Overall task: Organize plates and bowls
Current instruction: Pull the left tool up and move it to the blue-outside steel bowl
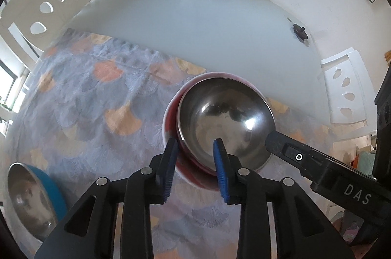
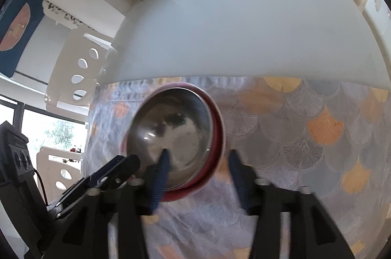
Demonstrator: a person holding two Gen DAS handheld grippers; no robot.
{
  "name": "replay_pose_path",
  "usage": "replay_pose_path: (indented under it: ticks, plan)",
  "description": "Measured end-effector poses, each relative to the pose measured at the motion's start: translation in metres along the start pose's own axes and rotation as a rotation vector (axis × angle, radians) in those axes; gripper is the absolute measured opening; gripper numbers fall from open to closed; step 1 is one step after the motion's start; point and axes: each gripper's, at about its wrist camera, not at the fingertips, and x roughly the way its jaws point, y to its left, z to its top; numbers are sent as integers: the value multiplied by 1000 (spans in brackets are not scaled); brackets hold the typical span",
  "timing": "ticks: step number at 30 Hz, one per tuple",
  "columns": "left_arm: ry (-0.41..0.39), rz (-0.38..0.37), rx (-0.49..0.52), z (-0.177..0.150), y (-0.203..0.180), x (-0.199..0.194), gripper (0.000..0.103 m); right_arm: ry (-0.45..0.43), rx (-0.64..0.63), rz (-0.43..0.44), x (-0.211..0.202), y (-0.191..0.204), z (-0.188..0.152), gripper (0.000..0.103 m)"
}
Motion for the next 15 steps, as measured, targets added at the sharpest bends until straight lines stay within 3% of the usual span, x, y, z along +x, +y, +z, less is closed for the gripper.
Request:
replay_pose_path:
  ticks: [2, 3, 15]
  plan:
    - [-18, 58, -6, -3, 5, -9, 65, 3, -11, 2, -4, 7, -1, 53]
    - [-38, 67, -10, -5, 8, -15, 69, 2, -16, 10, -6, 11, -2, 53]
    - [-86, 137, -126, -28, 80, -70, 72, 14, -118, 65, -19, 83, -28, 53]
